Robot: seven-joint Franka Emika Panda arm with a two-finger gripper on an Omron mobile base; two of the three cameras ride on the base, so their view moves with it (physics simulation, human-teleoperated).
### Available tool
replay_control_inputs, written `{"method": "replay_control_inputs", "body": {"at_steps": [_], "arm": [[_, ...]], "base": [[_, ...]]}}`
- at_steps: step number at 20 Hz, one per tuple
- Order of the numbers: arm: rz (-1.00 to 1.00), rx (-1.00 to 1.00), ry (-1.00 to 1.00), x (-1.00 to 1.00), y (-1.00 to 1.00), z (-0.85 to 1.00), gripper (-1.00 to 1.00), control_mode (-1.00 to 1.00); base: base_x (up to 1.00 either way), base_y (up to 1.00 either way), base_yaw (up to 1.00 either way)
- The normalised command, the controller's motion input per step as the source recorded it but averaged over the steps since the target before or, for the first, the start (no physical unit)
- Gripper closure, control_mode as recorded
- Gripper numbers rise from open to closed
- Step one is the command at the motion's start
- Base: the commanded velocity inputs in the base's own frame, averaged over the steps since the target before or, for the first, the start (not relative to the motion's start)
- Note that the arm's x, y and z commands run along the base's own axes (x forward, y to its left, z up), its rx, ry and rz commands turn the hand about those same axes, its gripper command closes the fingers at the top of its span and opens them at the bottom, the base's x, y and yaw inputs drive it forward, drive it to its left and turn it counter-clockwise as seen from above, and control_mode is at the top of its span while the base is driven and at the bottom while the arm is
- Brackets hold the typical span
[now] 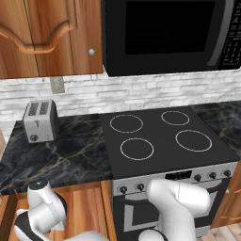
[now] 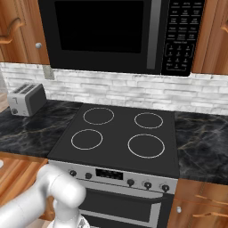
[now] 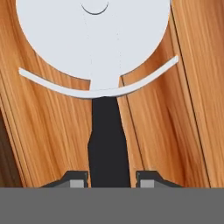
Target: Take the pizza cutter from the drawer on the left and place it on the dining counter for cutting.
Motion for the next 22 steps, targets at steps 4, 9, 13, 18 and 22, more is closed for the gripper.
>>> {"method": "replay_control_inputs", "body": {"at_steps": [4,9,13,18,22], "arm": [[0.0,0.0,-0.04,-0.12,-0.41,0.44,1.0,-1.0],[0.0,0.0,-0.04,-0.09,-0.55,0.41,1.0,-1.0],[0.0,0.0,-0.04,-0.18,-0.52,0.56,1.0,-1.0],[0.0,0.0,0.0,-0.07,-0.52,0.58,1.0,-1.0],[0.0,0.0,0.0,-0.06,-0.45,0.53,1.0,-1.0]], "base": [[0.0,0.0,0.0],[0.0,0.0,0.0],[0.0,0.0,0.0],[0.0,0.0,0.0],[0.0,0.0,0.0]]}}
